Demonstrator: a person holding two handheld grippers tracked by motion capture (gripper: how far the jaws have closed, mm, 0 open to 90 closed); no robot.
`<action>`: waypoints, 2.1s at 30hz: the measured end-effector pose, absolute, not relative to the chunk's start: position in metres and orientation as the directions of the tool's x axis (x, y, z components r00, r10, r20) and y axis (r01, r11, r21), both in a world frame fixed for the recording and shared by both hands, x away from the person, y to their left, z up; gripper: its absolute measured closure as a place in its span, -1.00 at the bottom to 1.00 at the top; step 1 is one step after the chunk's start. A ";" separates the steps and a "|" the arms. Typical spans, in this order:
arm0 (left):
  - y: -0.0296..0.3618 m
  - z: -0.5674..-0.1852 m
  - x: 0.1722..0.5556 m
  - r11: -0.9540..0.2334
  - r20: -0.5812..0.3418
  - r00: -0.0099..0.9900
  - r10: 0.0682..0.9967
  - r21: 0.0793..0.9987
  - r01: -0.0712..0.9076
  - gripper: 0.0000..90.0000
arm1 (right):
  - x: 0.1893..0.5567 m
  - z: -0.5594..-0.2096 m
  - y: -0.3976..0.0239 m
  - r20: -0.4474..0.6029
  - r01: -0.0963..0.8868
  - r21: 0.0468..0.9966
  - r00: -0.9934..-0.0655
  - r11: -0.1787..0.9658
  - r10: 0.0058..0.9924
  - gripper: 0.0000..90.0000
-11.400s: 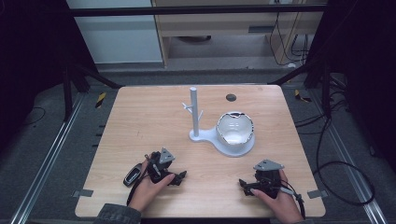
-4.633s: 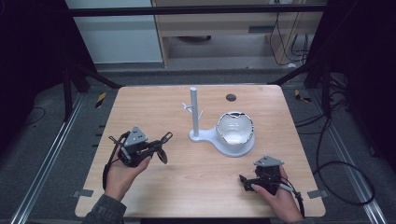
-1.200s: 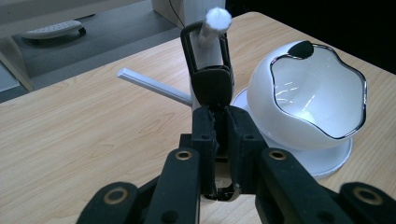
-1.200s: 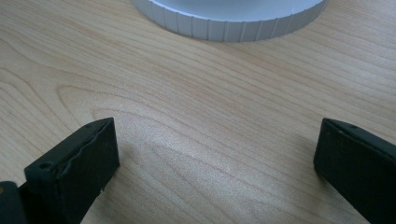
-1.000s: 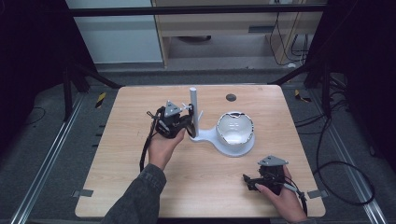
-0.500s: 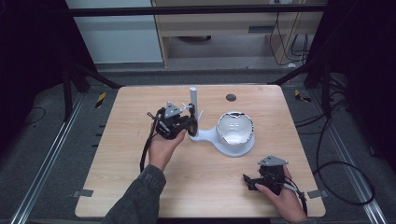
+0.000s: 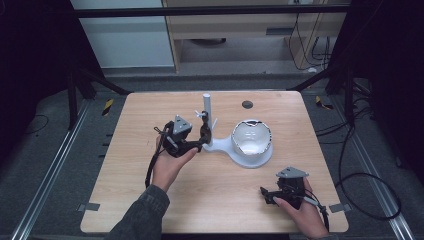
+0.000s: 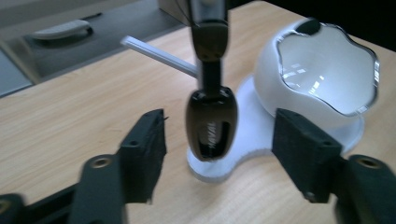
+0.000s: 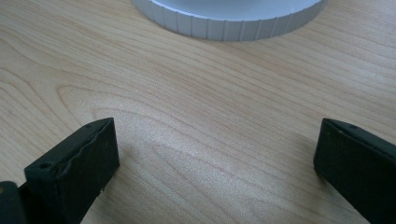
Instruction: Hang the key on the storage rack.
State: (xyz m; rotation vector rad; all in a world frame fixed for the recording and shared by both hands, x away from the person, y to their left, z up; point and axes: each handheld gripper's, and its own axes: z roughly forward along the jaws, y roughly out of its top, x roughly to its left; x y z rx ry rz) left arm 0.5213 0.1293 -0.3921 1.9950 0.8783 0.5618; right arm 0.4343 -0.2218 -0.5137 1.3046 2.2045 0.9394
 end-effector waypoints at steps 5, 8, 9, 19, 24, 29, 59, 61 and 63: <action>0.126 -0.394 0.511 -0.405 0.064 0.669 0.741 0.836 0.369 -0.71 | 0.434 -0.514 -0.222 -0.009 0.602 0.725 -0.479 0.335 0.878 -0.99; 0.124 -0.394 0.505 -0.426 0.068 0.685 0.725 0.826 0.369 -0.76 | 0.434 -0.514 -0.222 -0.009 0.602 0.725 -0.478 0.335 0.878 -0.99; 0.124 -0.394 0.505 -0.426 0.068 0.685 0.725 0.826 0.369 -0.77 | 0.434 -0.514 -0.222 -0.009 0.602 0.725 -0.478 0.335 0.878 -0.99; 0.127 -0.403 0.487 -0.444 0.060 0.711 0.701 0.817 0.368 -0.82 | 0.433 -0.514 -0.221 -0.008 0.605 0.724 -0.473 0.331 0.881 -0.99; 0.135 -0.405 0.479 -0.467 0.071 0.731 0.678 0.810 0.354 -0.85 | 0.433 -0.514 -0.221 -0.004 0.608 0.723 -0.470 0.328 0.883 -0.99; 0.144 -0.410 0.475 -0.475 0.067 0.740 0.669 0.805 0.355 -0.87 | 0.433 -0.514 -0.221 -0.004 0.608 0.723 -0.470 0.327 0.883 -0.99; 0.226 -0.453 0.463 -0.439 0.122 0.616 0.779 0.807 0.396 -0.83 | 0.433 -0.514 -0.221 -0.003 0.609 0.723 -0.468 0.325 0.884 -0.99; 0.231 -0.455 0.463 -0.432 0.118 0.607 0.786 0.807 0.402 -0.83 | 0.433 -0.514 -0.221 -0.006 0.608 0.724 -0.469 0.327 0.883 -0.99; 0.236 -0.457 0.463 -0.429 0.115 0.605 0.788 0.808 0.404 -0.83 | 0.433 -0.514 -0.221 -0.004 0.609 0.724 -0.468 0.326 0.884 -0.99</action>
